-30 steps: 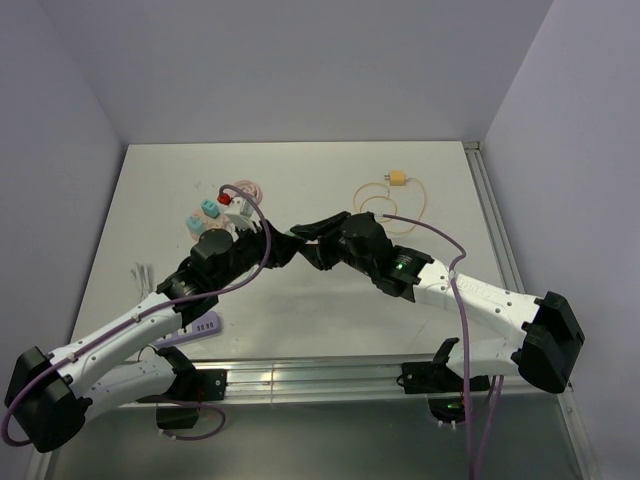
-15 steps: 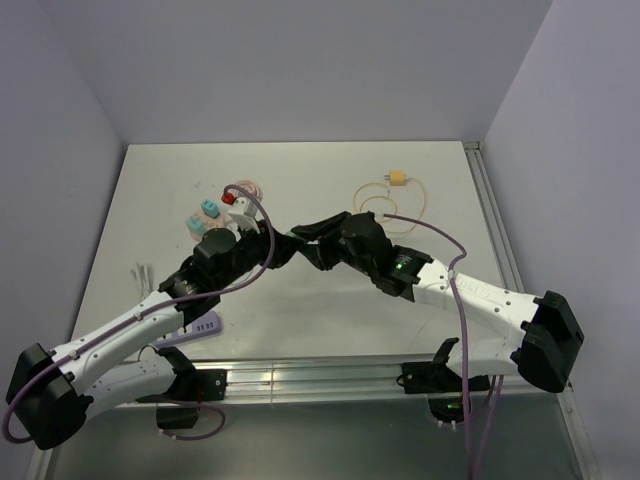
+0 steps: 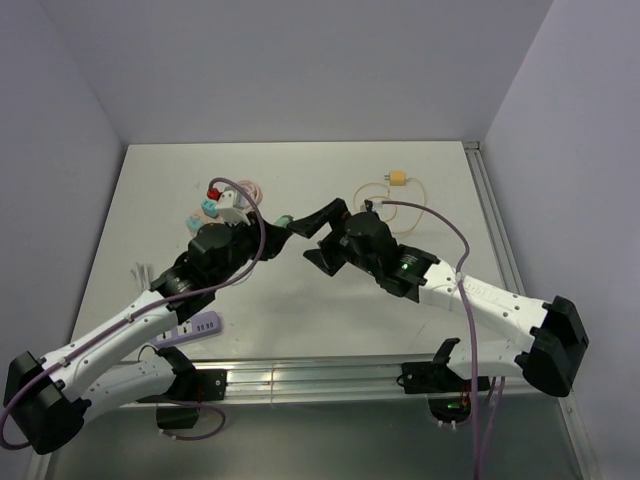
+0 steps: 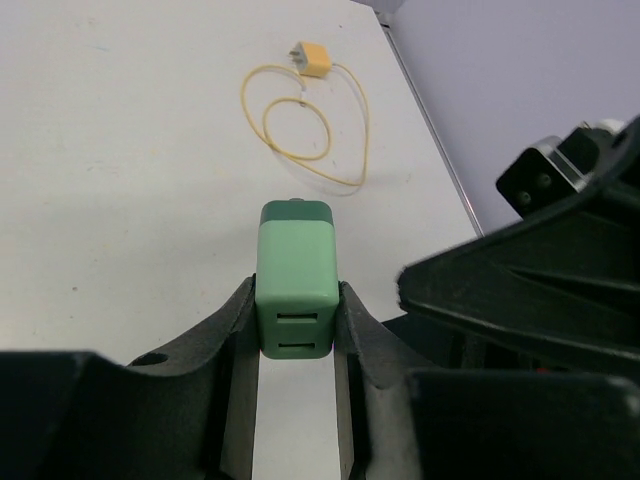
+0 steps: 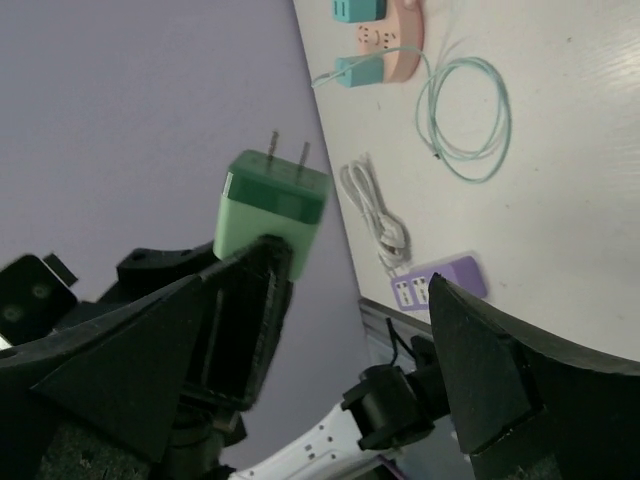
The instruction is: Insert the plug
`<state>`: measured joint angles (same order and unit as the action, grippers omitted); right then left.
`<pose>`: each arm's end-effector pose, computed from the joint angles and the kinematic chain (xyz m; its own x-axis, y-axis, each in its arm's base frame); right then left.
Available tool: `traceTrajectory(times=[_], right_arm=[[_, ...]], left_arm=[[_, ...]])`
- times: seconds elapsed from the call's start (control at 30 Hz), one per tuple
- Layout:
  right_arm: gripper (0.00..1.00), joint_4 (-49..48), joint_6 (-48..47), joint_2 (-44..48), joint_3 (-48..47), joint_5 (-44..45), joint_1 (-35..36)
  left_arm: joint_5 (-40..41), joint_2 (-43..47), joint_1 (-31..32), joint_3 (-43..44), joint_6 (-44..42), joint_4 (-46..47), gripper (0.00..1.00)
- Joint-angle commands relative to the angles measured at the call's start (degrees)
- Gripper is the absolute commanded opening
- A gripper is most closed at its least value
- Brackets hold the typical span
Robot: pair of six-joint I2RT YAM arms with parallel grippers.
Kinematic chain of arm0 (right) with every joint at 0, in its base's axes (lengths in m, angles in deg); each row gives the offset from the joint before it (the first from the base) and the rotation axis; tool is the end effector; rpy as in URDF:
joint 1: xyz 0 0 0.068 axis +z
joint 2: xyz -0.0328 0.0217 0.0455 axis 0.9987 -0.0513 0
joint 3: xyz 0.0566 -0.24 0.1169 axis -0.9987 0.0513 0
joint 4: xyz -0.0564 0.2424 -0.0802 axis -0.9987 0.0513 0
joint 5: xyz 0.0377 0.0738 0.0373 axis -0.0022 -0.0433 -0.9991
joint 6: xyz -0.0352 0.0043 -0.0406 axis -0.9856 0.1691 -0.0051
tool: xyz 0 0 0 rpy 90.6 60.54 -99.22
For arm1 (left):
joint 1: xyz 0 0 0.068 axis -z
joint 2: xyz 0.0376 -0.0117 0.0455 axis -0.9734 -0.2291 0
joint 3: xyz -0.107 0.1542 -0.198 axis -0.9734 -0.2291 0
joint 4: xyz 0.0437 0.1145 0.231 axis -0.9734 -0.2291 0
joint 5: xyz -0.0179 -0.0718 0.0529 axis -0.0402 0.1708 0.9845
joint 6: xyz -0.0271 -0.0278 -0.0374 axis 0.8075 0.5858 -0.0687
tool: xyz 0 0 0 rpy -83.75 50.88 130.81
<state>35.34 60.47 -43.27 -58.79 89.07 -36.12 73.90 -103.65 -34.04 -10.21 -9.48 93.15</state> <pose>0.1799 0.2157 0.3062 -0.7227 0.6866 -0.0798 0.2074 0.3255 0.9225 0.1709 -0.1519 0.3092 -0.4726 -0.4100 -0.7801 0.3723 0.7094 -0.5984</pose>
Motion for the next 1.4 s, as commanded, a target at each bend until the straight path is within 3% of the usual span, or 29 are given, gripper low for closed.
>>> traceTrajectory(times=[0.0,0.13,0.17,0.27,0.43,0.57,0.73,0.83,1.0,1.07,1.2,1.37], right_arm=[[1.00,-0.86,-6.15,5.36,2.82,1.16,-0.66],[1.00,-1.56,-13.35,14.92,7.92,2.48,-3.03],[1.00,-1.39,-18.68,16.52,9.15,2.57,-4.17],[1.00,4.22,-27.65,21.98,10.30,4.32,-6.28],[1.00,7.67,-39.00,31.12,16.08,-2.42,-13.66],[0.99,6.26,-42.80,34.82,19.79,-11.47,-20.08],[0.98,5.12,-45.71,30.79,21.46,-21.50,-24.48],[0.96,3.63,-46.06,28.85,23.22,-23.79,-24.74],[0.96,3.79,-46.33,30.16,25.15,-23.45,-25.01],[0.96,4.93,-47.46,31.04,24.98,-22.31,-25.18],[0.96,8.80,-49.58,34.02,24.28,-19.59,-25.71],[0.96,9.07,-49.84,35.17,24.89,-20.01,-26.24]], left_arm=[[3.52,1.72,-0.18,4.11,-0.37,-2.51,0.00],[5.89,1.81,-0.35,6.22,-1.43,-7.25,0.01],[6.59,1.46,-0.62,7.62,-1.78,-8.14,0.00],[6.42,-0.29,-2.11,11.57,-3.80,-12.79,0.00],[4.50,-6.26,-7.73,19.05,-7.75,-22.10,0.00],[1.06,-13.47,-16.24,27.03,-11.35,-26.94,0.00],[2.99,-28.55,-18.55,39.25,-18.47,-35.46,0.00],[7.11,-38.78,-18.72,52.41,-21.64,-43.81,0.00],[7.65,-49.94,-20.83,62.73,-26.73,-50.32,0.01],[4.25,-54.43,-22.58,66.15,-28.58,-52.34,0.00],[4.57,-58.48,-24.61,67.66,-30.34,-54.64,0.00],[4.14,-55.94,-25.05,62.14,-32.89,-52.98,0.00]])
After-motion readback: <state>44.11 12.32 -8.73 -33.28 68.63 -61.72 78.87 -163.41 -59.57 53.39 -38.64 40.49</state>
